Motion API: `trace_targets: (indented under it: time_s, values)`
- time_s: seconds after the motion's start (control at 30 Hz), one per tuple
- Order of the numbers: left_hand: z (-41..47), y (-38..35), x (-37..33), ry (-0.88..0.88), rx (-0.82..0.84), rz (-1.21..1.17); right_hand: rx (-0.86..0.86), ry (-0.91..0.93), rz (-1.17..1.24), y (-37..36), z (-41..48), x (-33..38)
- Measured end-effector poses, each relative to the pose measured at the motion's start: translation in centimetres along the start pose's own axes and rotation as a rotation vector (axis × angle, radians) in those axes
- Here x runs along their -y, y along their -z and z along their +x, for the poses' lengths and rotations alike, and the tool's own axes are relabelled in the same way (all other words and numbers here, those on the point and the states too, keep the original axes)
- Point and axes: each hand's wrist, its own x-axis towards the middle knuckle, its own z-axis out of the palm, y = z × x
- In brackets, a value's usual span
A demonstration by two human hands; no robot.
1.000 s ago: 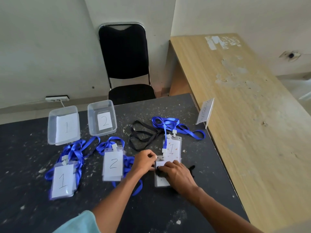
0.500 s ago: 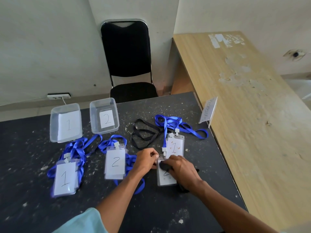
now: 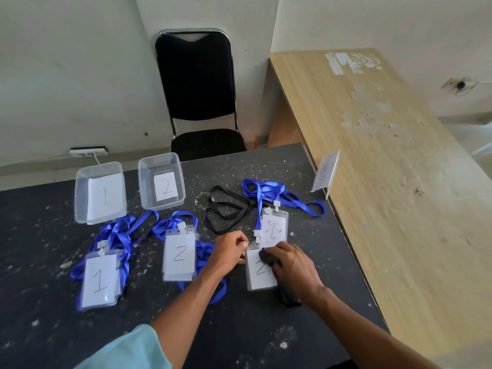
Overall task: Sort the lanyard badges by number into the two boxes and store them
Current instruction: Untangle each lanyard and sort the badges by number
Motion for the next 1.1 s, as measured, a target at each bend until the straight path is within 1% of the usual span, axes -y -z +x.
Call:
trace_targets:
  time_s: [0.03,0.1,0.2,0.23,0.27,0.37,0.4,0.43,0.47,0.53,0.57,0.6,0.7,0.73,0.9,1.0,1.03,1.07,1.1]
  values:
    - [-0.1,0.0,0.0,-0.001,-0.003,-0.001,0.025,0.010,-0.036,-0.4,-0.3,0.5]
    - [-0.1,-0.1,0.0,-0.006,-0.007,-0.004,0.122,0.123,-0.092,-1.4,-1.6,1.2]
    - [-0.2,0.0,0.1,-0.014,0.002,-0.013,0.287,0.262,-0.090,-1.1,-3.3,0.6]
    - [-0.2,0.0,0.0,-0.017,0.007,-0.010,0.289,0.262,-0.080,-0.9,-3.2,0.4]
    - [-0.3,0.0,0.1,-0.016,0.010,-0.008,0.233,0.205,-0.038,-0.7,-2.9,0.2]
    - [-0.4,0.1,0.1,-0.032,0.018,0.001,-0.075,-0.133,0.075,-0.5,-0.8,0.1]
    - [-0.4,0.1,0.1,-0.041,0.022,0.010,-0.112,-0.195,0.077,-0.8,-0.3,0.4]
    - [-0.4,0.1,0.1,-0.046,0.026,0.012,-0.096,-0.208,0.060,-1.1,0.0,1.0]
    - [-0.3,0.1,0.1,-0.045,0.027,0.010,-0.040,-0.168,0.023,-1.5,0.1,1.5]
    - [-0.3,0.1,0.1,-0.037,0.024,0.019,0.094,-0.029,-0.066,-1.8,-0.3,2.2]
    - [-0.3,0.0,0.1,-0.034,0.020,0.022,0.128,0.024,-0.084,-1.7,-0.4,2.0]
    - [-0.3,0.0,0.2,-0.030,0.020,0.020,0.122,0.003,-0.056,-1.7,-0.2,1.5]
    - [-0.1,0.1,0.3,-0.032,0.040,0.022,-0.034,-0.267,0.066,-1.6,1.4,1.3]
    - [-0.1,0.1,0.3,-0.033,0.042,0.022,-0.061,-0.289,0.072,-1.7,1.9,1.9]
    - [0.1,0.4,0.6,0.014,0.048,-0.061,-0.096,-0.196,0.107,-2.8,2.5,3.9]
    - [0.4,0.6,0.6,0.007,0.038,-0.021,-0.032,-0.022,0.039,-3.0,2.3,3.3]
    - [0.4,0.6,0.5,0.004,0.035,-0.007,-0.014,0.010,0.026,-2.9,2.1,3.3]
    - [0.5,0.6,0.5,0.006,0.037,-0.007,-0.020,-0.014,0.031,-2.8,2.2,3.2]
    - [0.5,0.6,0.5,0.013,0.042,-0.020,-0.051,-0.074,0.052,-2.7,2.5,3.1]
